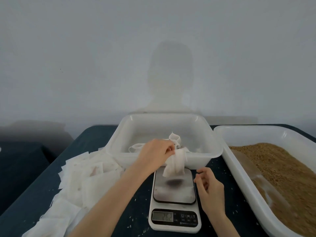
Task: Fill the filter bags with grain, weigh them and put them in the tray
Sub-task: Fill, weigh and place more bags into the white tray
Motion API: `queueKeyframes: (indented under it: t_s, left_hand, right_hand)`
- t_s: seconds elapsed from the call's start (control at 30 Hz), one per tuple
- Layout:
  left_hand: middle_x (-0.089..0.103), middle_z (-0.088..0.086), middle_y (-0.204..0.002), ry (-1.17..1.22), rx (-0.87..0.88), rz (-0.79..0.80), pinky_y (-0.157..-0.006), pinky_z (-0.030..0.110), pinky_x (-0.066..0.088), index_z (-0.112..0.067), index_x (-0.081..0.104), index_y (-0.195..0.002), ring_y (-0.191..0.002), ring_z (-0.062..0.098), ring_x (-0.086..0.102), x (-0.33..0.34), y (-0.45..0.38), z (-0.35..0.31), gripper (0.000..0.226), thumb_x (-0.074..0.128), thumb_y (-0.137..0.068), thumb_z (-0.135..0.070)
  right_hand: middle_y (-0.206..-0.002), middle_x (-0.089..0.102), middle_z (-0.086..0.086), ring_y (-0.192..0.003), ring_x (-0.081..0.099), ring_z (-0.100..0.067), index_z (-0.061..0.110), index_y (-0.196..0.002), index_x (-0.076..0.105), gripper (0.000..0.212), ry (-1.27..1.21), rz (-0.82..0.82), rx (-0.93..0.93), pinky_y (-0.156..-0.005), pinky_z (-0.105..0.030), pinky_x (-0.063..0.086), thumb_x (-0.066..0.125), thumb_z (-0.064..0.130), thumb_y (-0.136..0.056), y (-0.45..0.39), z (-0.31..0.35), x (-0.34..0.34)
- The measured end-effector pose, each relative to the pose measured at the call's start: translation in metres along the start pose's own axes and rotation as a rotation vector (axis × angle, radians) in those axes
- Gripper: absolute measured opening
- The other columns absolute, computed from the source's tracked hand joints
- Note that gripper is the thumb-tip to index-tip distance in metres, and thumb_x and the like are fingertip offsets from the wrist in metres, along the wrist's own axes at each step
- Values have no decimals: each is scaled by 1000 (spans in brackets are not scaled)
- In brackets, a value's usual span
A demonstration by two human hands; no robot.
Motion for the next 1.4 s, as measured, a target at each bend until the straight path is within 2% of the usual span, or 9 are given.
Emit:
queueKeyframes:
  t_s: [0.13,0.37,0.63,0.77,0.97,1.1,1.2,1.3,1.4]
  left_hand:
    - [63,-11,-80,220,-101,-87,-71,28,50,-26,67,-84,-72,10,55,-27,-26,17,5,64,-88,-25]
    - [68,7,-78,211,-261,-364,-70,36,49,-8,63,-88,-67,23,66,-56,-66,66,10,54,-91,-9]
    - [61,6,-89,-104,-364,104,-64,19,41,-12,66,-89,-76,17,53,23,-69,135,17,51,-91,-5]
    - [67,8,-114,-178,-355,262,-89,29,45,-11,69,-111,-104,24,61,33,-65,142,24,53,-93,-8]
    - [61,-1,-124,-197,-317,209,-88,28,42,-24,52,-134,-111,18,55,-1,-50,135,40,46,-95,-16]
    - [63,-13,-86,-68,-360,-66,-69,26,45,-32,63,-113,-78,14,58,-47,-1,126,30,46,-92,-19]
    - [63,-19,-78,3,-347,-240,-63,24,45,-37,67,-96,-74,3,58,-66,50,124,17,55,-92,-24]
    - [68,-20,-86,-39,-304,-282,-67,16,42,-41,65,-93,-76,-2,57,-60,96,127,13,58,-92,-30]
    - [62,-18,-116,-318,-193,-90,-89,21,40,-39,60,-117,-103,3,52,-25,118,134,26,52,-93,-45]
  right_hand:
    - [-71,60,13,-58,55,-11,50,-89,52,41,-9,18,-15,-53,-20,45,61,10,-88,3,3,0]
    - [-72,59,5,-56,52,-17,45,-84,52,36,47,65,-46,-51,-23,44,63,11,-88,5,6,5]
    - [-68,60,8,-49,50,-14,41,-85,51,38,62,0,-53,-48,-25,43,64,5,-86,-1,4,0]
    - [-66,60,4,-50,52,-14,43,-86,50,42,71,1,-61,-49,-24,44,64,3,-86,-2,4,-2]
    - [-67,61,7,-53,55,-14,46,-84,49,41,87,2,-41,-52,-24,46,64,9,-87,-3,3,-3]
    - [-75,62,14,-56,56,-13,56,-89,48,43,82,-7,-28,-50,-25,44,60,14,-88,-3,4,-7]
    - [-75,62,16,-59,58,-11,59,-90,47,45,96,3,-11,-51,-28,48,59,16,-88,-1,8,-7]
    - [-71,63,14,-62,59,-8,58,-89,47,42,88,5,-13,-55,-29,50,58,18,-88,0,14,-8]
    - [-78,63,19,-65,61,-6,56,-89,48,40,87,6,-26,-59,-20,46,58,17,-88,3,21,-9]
Point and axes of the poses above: each hand's wrist, its own y-axis away from the middle knuckle, its own x-axis out of the palm, z = x × y, the point moved 7 cm from there along -y, towards the middle knuckle
